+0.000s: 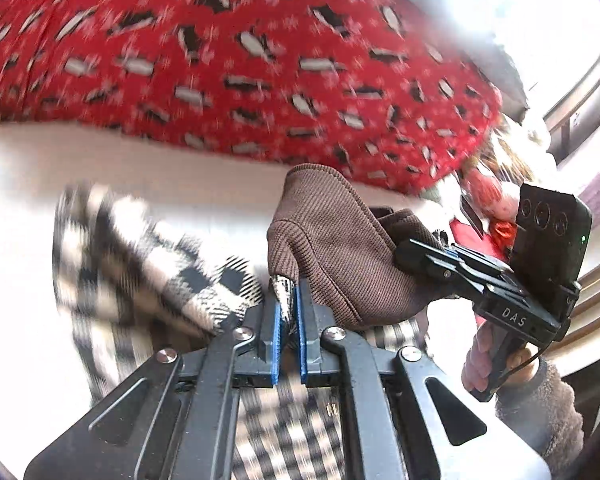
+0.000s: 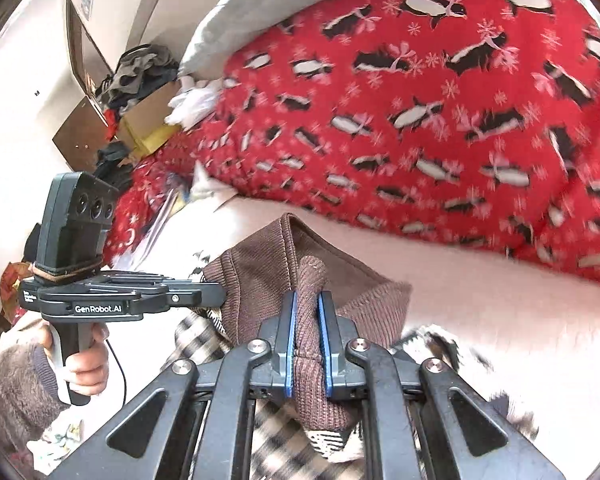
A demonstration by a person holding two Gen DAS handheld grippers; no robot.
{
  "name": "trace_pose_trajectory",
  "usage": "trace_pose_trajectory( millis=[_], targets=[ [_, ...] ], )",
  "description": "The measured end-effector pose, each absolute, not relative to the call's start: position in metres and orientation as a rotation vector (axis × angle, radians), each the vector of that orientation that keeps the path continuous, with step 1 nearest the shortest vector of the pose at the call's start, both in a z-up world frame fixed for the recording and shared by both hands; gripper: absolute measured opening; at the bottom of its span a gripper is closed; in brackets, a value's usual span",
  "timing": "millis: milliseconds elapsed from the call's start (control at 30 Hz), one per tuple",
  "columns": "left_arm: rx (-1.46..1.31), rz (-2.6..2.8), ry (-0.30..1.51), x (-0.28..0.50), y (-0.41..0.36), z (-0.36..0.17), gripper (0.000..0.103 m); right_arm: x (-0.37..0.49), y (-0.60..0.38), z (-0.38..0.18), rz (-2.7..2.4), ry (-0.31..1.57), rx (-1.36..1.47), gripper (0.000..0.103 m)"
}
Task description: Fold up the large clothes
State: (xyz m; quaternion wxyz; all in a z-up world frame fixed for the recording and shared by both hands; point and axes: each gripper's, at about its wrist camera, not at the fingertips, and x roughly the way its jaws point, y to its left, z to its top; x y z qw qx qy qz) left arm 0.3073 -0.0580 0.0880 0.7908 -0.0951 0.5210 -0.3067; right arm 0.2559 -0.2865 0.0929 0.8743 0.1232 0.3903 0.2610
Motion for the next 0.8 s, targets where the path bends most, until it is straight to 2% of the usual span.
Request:
trace_pose_trajectory(
  millis=[167, 200, 367, 467, 500, 533, 600, 633, 733, 800],
  targets=[
    [-0.177, -0.654, 1.229, 0.248, -0.042, 0.053, 0.005, 0.187, -0.27, 0.07, 0.569, 0.889, 0.223, 0.012],
    [-0.162, -0.65, 1.263, 0.236, -0.037, 0.044, 0.006, 0.175, -0.267, 0.062, 0.556, 0.934, 0.218, 0.016],
    [-0.157, -0.66, 1.36, 0.196, -0.004, 0.028, 0.006, 0.123, -0.269, 0.021, 0.474, 1.134, 0.195, 0.018],
    [-0.2, -0.676, 1.341, 0.186, 0.016, 0.04, 0.007, 0.104, -0.296, 0.033, 0.447, 1.085, 0.321, 0.02],
    [-0.232, -0.678, 1.331, 0.188, 0.022, 0.046, 0.01, 0.1, -0.31, 0.04, 0.425, 1.039, 0.4, 0.027],
    [-0.254, -0.674, 1.326, 0.192, 0.024, 0.05, 0.015, 0.098, -0.323, 0.046, 0.398, 0.994, 0.474, 0.045],
    [-0.33, -0.648, 1.301, 0.211, 0.029, 0.061, 0.027, 0.098, -0.35, 0.051, 0.302, 0.906, 0.619, 0.069],
    [-0.363, -0.633, 1.288, 0.219, 0.032, 0.065, 0.032, 0.101, -0.36, 0.049, 0.249, 0.879, 0.685, 0.07],
    [-0.423, -0.602, 1.266, 0.244, 0.021, 0.079, 0.034, 0.119, -0.375, 0.035, 0.188, 0.879, 0.855, 0.07],
    [-0.363, -0.544, 1.257, 0.261, 0.002, 0.088, 0.045, 0.13, -0.375, 0.029, 0.149, 0.884, 0.898, 0.07]
  ],
)
